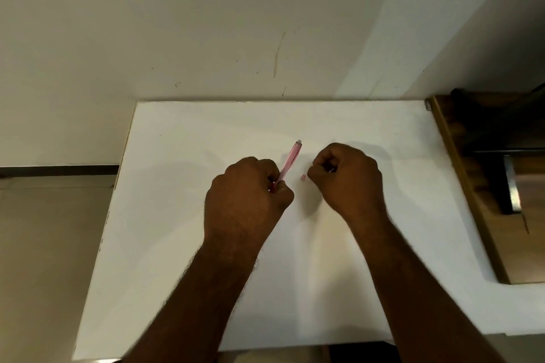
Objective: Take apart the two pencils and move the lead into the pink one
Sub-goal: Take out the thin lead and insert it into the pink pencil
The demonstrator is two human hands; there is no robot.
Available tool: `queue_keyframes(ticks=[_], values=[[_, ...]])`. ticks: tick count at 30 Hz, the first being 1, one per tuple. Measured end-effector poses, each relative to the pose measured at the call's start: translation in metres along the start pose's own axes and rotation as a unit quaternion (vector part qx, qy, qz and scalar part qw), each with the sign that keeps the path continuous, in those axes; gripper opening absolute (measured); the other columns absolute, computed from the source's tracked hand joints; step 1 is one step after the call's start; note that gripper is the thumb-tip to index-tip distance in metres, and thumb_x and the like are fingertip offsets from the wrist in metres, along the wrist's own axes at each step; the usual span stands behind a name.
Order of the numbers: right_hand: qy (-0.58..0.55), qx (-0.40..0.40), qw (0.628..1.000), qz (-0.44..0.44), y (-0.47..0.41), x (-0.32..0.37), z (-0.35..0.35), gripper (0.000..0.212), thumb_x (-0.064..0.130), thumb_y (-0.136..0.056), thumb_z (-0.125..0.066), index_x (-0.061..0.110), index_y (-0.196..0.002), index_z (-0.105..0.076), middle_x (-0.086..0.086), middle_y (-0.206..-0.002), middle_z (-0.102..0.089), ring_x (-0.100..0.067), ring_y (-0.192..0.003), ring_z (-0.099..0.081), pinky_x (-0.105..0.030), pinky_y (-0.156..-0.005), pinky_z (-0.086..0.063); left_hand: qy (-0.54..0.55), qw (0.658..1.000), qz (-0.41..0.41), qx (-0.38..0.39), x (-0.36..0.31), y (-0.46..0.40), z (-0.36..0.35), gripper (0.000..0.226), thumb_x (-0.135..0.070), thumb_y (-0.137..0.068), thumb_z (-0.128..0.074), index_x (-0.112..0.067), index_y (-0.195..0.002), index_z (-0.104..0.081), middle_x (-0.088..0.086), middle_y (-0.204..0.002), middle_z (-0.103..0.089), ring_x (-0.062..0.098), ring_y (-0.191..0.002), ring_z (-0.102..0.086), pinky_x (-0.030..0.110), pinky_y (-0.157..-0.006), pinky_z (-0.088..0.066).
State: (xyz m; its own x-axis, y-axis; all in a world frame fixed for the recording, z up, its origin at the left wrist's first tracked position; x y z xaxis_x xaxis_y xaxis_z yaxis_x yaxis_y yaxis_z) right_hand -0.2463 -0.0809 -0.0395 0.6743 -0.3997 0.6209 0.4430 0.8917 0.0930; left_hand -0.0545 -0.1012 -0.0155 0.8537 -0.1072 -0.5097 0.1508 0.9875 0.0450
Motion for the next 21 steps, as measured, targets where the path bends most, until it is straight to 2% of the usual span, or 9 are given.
queue_keyframes(ticks=[1, 3, 6, 11, 15, 21], values=[[-0.096, -0.01, 0.995, -0.012, -0.001, 0.001, 0.005, 0.003, 0.022, -0.078, -0.073, 0.02, -0.077, -0.07, 0.007, -0.072, -0.071, -0.013, -0.069, -0.066, -0.028, -0.066, -0.052, 0.001, 1.0, 0.0, 0.0, 0.0, 0.0, 0.0, 0.014, -0.039, -0.075, -0.062, -0.026, -0.069, -0.064, -0.007, -0.064, -0.058, 0.013, -0.056, -0.054, 0.02, -0.049, -0.035], [-0.297, -0.001, 0.954, -0.038, 0.0, 0.005, 0.01, 0.007, 0.014, -0.079, -0.069, 0.02, -0.077, -0.073, 0.0, -0.074, -0.074, -0.014, -0.064, -0.068, -0.03, -0.062, -0.056, -0.001, 1.0, -0.003, 0.003, -0.002, 0.001, 0.0, 0.014, -0.039, -0.075, -0.061, -0.026, -0.069, -0.063, -0.007, -0.064, -0.056, 0.013, -0.055, -0.053, 0.02, -0.049, -0.032], [-0.444, 0.038, 0.893, -0.057, 0.003, 0.015, 0.009, 0.012, 0.008, -0.085, -0.069, 0.018, -0.081, -0.075, -0.006, -0.082, -0.078, -0.015, -0.064, -0.067, -0.025, -0.064, -0.056, -0.01, 1.0, -0.008, 0.005, -0.004, 0.001, -0.001, 0.016, -0.04, -0.077, -0.061, -0.026, -0.069, -0.062, -0.007, -0.063, -0.054, 0.012, -0.054, -0.05, 0.02, -0.049, -0.026], [-0.483, 0.071, 0.869, -0.085, 0.005, 0.018, 0.005, 0.008, 0.008, -0.09, -0.069, 0.013, -0.088, -0.075, -0.008, -0.089, -0.076, -0.016, -0.071, -0.068, -0.028, -0.073, -0.058, -0.014, 1.0, -0.01, 0.005, -0.005, 0.0, -0.002, 0.017, -0.04, -0.078, -0.062, -0.027, -0.068, -0.059, -0.007, -0.064, -0.053, 0.012, -0.054, -0.049, 0.02, -0.049, -0.024], [-0.466, 0.075, 0.878, -0.077, 0.005, 0.019, 0.004, 0.008, 0.007, -0.092, -0.069, 0.01, -0.093, -0.076, -0.009, -0.09, -0.077, -0.017, -0.074, -0.069, -0.029, -0.074, -0.058, -0.012, 1.0, -0.011, 0.008, -0.005, 0.001, -0.002, 0.016, -0.04, -0.078, -0.061, -0.025, -0.072, -0.065, -0.006, -0.067, -0.058, 0.014, -0.058, -0.054, 0.02, -0.049, -0.029], [-0.436, 0.072, 0.895, -0.05, 0.004, 0.022, 0.003, 0.011, 0.008, -0.091, -0.069, 0.015, -0.088, -0.077, -0.006, -0.086, -0.078, -0.017, -0.073, -0.071, -0.028, -0.071, -0.058, -0.021, 1.0, -0.019, 0.007, -0.005, 0.001, -0.003, 0.019, -0.041, -0.078, -0.061, -0.024, -0.075, -0.067, -0.005, -0.068, -0.059, 0.015, -0.059, -0.056, 0.021, -0.05, -0.035]])
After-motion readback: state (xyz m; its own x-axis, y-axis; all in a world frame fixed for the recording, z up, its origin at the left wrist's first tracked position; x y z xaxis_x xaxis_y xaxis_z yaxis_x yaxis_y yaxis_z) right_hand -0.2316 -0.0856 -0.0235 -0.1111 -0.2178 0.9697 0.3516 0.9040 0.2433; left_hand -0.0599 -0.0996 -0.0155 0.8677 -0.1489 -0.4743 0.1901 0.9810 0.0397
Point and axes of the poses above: each hand's wrist, its own y-axis away from the middle knuckle, its own z-axis out of the back of the hand, x = y × z, the point moved 9 cm from there along -y, towards the middle knuckle
